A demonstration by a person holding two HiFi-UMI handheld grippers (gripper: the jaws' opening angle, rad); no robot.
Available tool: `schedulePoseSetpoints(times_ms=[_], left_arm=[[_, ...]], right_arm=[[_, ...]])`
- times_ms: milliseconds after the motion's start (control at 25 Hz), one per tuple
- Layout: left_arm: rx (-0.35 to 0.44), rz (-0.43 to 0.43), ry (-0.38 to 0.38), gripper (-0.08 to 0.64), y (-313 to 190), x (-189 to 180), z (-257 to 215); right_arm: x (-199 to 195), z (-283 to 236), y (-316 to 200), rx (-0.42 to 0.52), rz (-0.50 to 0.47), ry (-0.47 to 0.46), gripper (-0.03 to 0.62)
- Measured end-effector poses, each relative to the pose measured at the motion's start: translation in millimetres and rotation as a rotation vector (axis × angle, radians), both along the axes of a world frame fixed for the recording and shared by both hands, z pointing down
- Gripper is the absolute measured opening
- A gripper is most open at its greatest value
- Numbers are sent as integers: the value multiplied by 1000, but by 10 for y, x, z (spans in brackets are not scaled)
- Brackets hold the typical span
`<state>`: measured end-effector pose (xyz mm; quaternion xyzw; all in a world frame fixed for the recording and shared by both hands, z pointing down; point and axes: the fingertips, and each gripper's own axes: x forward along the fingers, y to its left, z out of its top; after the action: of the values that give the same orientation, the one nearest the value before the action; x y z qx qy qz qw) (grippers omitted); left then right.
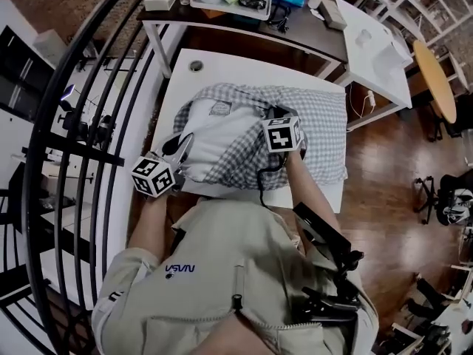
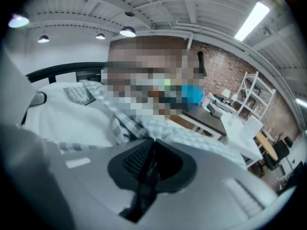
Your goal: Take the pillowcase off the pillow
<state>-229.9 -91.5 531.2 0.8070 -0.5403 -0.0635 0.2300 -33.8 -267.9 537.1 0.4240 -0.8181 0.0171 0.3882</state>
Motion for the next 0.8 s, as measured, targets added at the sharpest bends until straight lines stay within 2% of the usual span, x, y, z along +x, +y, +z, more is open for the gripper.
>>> schedulePoseSetpoints(times_ms=[80,200,240,280,320,360,400,440,520,600,640,720,800], left_arm=[[-37,40,-15,54,36,81,86],[-30,87,-52,172,46,136,-95],[8,87,-41,240,55,134,-267],[67,78,-17,265,60,123,-483],[129,62,5,228,46,102,-698],[170,41,12,227,-4,72,-853],[173,19,-3,227,-94,36,-908],[137,-1,-36,225,-217,-2,-852],[-36,-28,-101,230,-497,-61,-491],[-245,-37,-114,330,-732,-82,-41],[-324,-36,-108,361,-817,-80,134],[-402,-23,-104,364,-906,-53,336],[-393,12,-132,234,-892,37,363]], right_arm=[[3,138,99,16,-26,12,11],[-70,144,172,83,-72,39,12],[-82,136,188,95,-83,36,12],[-91,131,212,102,-94,28,12],[-101,135,244,104,-106,17,12],[-113,145,279,106,-119,11,12],[-124,159,314,110,-129,10,12],[-136,176,346,116,-136,13,12],[-148,212,413,129,-145,15,12],[-143,236,474,141,-154,14,12],[-141,242,501,148,-161,14,12],[-153,243,555,165,-179,16,12],[-164,198,604,172,-191,2,12]])
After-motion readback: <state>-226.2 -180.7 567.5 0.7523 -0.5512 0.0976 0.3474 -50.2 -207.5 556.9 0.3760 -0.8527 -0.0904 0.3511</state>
